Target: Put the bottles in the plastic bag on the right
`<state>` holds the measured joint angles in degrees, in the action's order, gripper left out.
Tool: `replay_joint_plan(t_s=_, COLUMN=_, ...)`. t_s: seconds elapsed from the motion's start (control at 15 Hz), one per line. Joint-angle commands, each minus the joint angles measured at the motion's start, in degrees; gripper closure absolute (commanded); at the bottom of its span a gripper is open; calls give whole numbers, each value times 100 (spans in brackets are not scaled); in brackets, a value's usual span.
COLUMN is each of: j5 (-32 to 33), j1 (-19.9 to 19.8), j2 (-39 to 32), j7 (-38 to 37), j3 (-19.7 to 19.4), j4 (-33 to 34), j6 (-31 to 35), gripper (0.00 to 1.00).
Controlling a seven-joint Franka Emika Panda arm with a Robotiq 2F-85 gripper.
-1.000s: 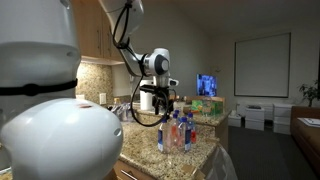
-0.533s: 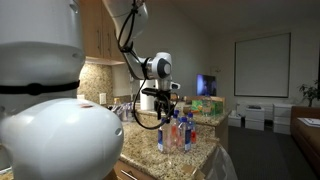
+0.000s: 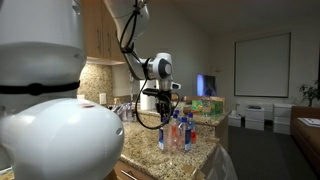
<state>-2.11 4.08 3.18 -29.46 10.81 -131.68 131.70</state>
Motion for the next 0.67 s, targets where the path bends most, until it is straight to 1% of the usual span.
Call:
replay_joint_plan(t_s=0.0, j5=273, j1=76, j2=133, j7=-292, j3=-95, j4=65, j6=-240, gripper=89)
replay_joint_plan(t_s=0.07, j5=260, j1=76, j2=172, j7=-271, j3=-107, j4=83, j6=-341, gripper=89)
replay_joint_plan(t_s=0.27, j5=143, j1=41, j2=497, j7=-153, j3=-176, j4=147, j6=-1520, gripper=89)
replay_joint_plan(t_s=0.4, j5=221, j1=-38, j2=748, j7=-253, j3=-246, j4=142, j6=-2170, gripper=89)
replay_joint_plan(t_s=0.47, j5=250, j1=-83, j2=849, j7=-281, j3=-287, j4=140, j6=-2410, gripper=89)
replay_joint_plan(t_s=0.6, j5=443, j1=-258, j2=1070, j7=-523, j3=-415, j4=93, j6=-2638, gripper=89)
